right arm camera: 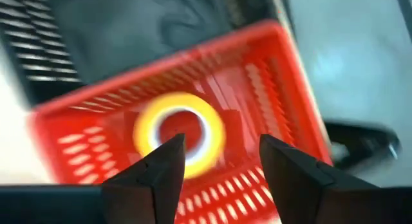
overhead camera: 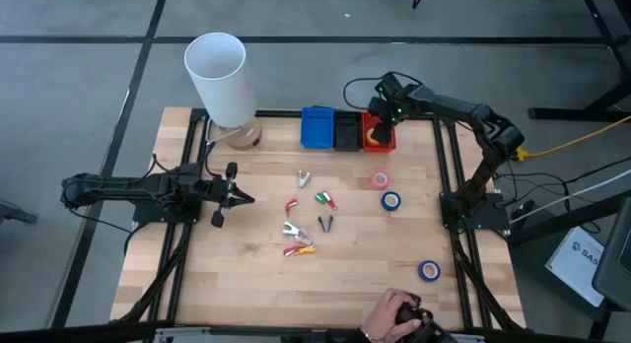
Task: Pick and place Stapler, Stapler remover, tape
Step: Put the yellow tape into the red bin
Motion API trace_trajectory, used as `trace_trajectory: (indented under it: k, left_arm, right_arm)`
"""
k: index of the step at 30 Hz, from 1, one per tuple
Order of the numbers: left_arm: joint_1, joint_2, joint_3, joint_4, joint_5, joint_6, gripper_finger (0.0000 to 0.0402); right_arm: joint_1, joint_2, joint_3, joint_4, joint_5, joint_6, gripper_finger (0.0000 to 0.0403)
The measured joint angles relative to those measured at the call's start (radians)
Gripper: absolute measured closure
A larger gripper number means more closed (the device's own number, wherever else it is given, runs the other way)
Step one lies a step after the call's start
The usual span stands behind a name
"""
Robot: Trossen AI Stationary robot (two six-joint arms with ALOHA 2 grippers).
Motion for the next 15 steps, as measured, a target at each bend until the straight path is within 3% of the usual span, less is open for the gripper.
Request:
trace_trajectory:
  k: [4, 15]
  left_arm:
    - [0.000, 0.000, 0.000, 0.000, 0.000, 0.000, 0.0386]
    - [0.000, 0.000, 0.000, 0.000, 0.000, 0.000, 0.0386]
  right_arm:
    - [0.033, 0.000, 0.000, -0.023, -0.107, -0.159, 0.0216]
    - [0.058, -0.001, -0.064, 0.019, -0.104, -0.253, 0.0241]
